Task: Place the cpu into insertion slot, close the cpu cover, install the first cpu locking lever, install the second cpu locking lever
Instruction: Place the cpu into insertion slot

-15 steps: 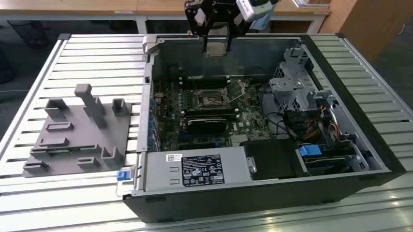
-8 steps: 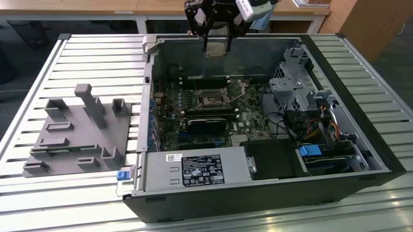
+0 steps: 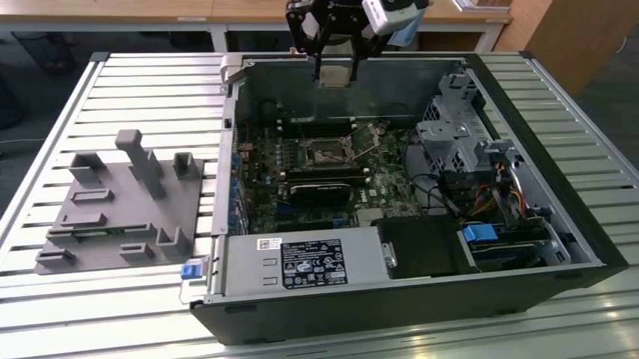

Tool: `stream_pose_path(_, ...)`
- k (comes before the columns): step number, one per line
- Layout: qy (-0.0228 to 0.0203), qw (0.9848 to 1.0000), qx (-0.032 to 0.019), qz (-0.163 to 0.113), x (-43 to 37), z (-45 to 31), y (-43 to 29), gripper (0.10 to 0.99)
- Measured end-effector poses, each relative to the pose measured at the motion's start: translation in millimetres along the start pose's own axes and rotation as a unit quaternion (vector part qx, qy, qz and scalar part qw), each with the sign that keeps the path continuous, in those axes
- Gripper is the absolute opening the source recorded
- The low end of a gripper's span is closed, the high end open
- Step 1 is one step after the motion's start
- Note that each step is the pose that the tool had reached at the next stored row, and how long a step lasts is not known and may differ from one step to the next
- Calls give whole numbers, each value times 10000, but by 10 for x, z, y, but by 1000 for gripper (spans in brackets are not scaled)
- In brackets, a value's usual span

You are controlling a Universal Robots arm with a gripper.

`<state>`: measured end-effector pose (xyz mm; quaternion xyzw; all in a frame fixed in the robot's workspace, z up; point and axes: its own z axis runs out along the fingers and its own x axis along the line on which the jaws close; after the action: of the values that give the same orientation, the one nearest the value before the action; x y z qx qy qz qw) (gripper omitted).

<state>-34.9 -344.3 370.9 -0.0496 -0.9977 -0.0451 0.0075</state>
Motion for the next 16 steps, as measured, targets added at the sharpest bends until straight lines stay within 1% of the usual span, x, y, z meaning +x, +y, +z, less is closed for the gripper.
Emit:
stream_pose_path(8, -29, 9995, -7, 322, 1, 8, 0, 541)
stream_pose_path(12, -42, 9989, -10, 463, 0, 12, 0, 541)
stream_pose_path(16, -59, 9978, -13, 655, 1, 16, -1, 541)
